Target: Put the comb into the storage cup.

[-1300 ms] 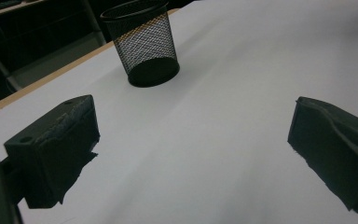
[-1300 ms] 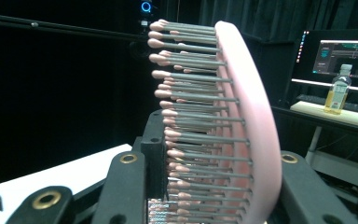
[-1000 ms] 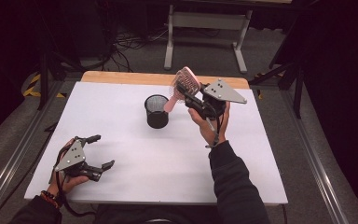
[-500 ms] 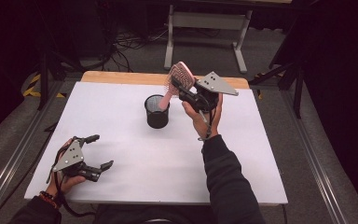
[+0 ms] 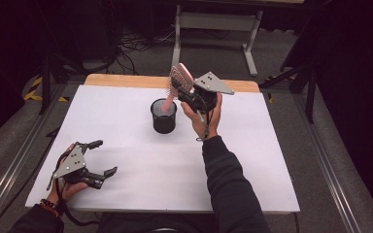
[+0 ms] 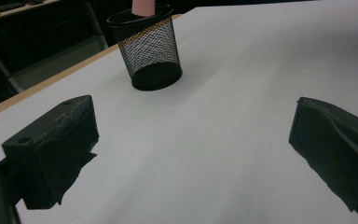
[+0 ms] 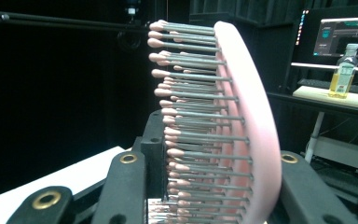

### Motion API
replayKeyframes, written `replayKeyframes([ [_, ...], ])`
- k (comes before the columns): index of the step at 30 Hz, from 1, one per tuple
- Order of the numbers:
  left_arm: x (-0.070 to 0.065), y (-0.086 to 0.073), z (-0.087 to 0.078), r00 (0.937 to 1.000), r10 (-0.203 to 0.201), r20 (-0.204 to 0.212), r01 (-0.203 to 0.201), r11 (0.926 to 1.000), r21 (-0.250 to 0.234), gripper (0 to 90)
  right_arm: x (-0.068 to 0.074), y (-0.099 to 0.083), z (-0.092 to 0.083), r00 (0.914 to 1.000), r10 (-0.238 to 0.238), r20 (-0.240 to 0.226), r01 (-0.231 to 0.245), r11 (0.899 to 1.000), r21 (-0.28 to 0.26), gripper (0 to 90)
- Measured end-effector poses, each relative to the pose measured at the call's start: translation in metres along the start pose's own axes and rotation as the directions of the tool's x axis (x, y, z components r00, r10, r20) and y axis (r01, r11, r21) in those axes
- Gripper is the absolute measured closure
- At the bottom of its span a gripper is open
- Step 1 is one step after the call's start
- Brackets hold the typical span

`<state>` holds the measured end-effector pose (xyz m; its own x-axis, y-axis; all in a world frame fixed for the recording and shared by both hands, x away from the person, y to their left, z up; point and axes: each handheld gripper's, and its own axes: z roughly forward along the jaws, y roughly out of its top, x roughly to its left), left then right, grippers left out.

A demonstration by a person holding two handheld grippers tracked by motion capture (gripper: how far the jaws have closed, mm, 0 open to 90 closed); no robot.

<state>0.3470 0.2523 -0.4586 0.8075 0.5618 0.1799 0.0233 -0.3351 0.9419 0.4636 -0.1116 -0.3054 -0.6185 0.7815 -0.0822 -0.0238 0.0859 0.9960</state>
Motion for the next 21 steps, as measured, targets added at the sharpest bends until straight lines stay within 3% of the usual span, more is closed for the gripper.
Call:
replayKeyframes([
  [2,0.000,0.000,0.000,1.0000,0.003,0.001,-0.003,1.0000,0.007,2.8,0.001,-0.002,0.002,0.9999,-0.010,0.002,0.010,1.000,0.006,62.9],
  [3,0.000,0.000,0.001,1.0000,0.003,0.000,-0.003,1.0000,0.006,2.8,0.003,-0.002,0.004,0.9999,0.017,0.002,-0.017,1.000,-0.003,62.9],
  [6,0.000,0.000,0.000,1.0000,0.005,0.005,-0.005,0.9999,0.013,2.7,0.004,-0.004,0.008,0.9999,-0.011,0.006,0.011,1.000,0.013,62.9],
  [21,0.002,-0.001,-0.002,0.9999,-0.008,0.006,0.008,1.0000,0.001,2.7,0.004,-0.017,0.021,0.9993,0.030,0.024,-0.032,0.998,0.063,62.9],
])
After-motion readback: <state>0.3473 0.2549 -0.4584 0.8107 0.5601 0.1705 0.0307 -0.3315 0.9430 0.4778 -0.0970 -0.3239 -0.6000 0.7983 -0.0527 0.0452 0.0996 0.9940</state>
